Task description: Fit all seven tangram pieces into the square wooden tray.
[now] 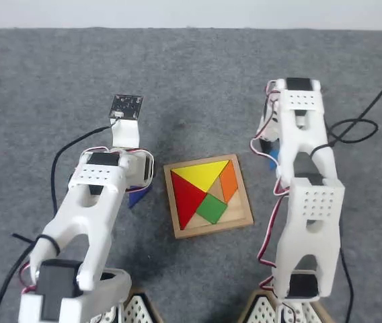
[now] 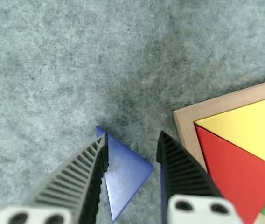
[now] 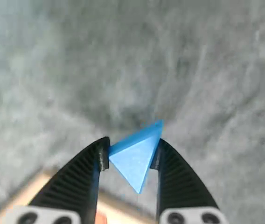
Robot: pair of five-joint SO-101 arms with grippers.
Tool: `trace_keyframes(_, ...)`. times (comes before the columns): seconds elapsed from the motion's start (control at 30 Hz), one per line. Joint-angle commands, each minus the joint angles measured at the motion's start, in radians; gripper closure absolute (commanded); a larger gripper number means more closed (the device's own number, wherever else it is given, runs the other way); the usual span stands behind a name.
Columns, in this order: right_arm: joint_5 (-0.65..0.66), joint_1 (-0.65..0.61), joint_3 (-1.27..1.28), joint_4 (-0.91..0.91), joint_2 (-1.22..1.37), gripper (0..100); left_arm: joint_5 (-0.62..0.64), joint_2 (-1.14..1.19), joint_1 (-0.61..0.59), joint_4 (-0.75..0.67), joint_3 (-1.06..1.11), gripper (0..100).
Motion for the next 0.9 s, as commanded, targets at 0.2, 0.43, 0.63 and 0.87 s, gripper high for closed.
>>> trace_keyframes(0.2,-0.052,-0.182,0.1,0.09,-0.206,97.9,0.002,-0.051,0.002,-0.014,-0.005,83)
trace_keyframes(0.43,-0.092,-0.228,0.437,-0.093,-0.512,98.8,0.002,-0.051,0.002,-0.014,-0.007,83)
trace_keyframes(0.63,-0.089,-0.328,0.81,-0.378,-0.733,98.5,0.002,-0.051,0.002,-0.015,-0.007,83)
trace_keyframes(0.87,-0.123,-0.516,0.856,-0.426,-0.757,94.7,0.0,-0.051,0.002,-0.017,-0.008,83)
